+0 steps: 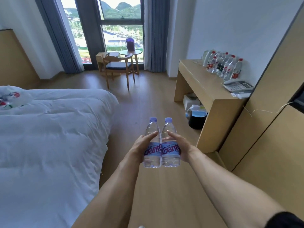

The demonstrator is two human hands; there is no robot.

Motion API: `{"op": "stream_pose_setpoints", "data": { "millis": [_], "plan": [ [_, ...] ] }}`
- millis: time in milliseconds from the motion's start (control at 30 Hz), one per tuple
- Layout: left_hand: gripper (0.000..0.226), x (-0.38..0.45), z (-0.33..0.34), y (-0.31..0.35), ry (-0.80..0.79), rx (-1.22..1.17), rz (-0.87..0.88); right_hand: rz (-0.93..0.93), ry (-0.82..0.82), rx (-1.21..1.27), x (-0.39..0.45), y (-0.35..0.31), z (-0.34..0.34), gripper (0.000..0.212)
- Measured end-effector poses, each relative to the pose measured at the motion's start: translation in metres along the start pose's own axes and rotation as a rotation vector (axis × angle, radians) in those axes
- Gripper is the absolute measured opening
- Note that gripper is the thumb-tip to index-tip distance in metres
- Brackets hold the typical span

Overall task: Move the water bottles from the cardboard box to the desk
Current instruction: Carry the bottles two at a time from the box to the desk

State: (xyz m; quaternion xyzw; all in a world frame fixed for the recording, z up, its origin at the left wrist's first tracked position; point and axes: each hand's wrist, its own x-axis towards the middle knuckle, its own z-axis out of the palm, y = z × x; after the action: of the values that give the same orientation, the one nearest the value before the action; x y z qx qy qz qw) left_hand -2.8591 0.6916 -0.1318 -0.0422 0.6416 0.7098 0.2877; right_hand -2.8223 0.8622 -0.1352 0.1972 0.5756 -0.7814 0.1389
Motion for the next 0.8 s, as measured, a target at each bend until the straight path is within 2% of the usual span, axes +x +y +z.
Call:
{"op": "stream_pose_setpoints", "data": {
  "millis": [200, 500, 800],
  "plan": [
    [0.063, 0.095, -0.030, 0.071, -0.043, 0.051, -0.010, -0.008, 0.027, 0.057, 0.091, -0.056, 0.020, 0.063],
    [0.060, 0.234, -0.039, 0.119, -0.096, 0.083, -0.065, -0.011, 0.106, 0.090, 0.222, -0.107, -0.006, 0.065],
    [0.054, 0.410, -0.031, 0.195, 0.003, 0.054, -0.080, 0.009, 0.042, 0.052, 0.396, -0.203, -0.047, 0.063]
  ]
}}
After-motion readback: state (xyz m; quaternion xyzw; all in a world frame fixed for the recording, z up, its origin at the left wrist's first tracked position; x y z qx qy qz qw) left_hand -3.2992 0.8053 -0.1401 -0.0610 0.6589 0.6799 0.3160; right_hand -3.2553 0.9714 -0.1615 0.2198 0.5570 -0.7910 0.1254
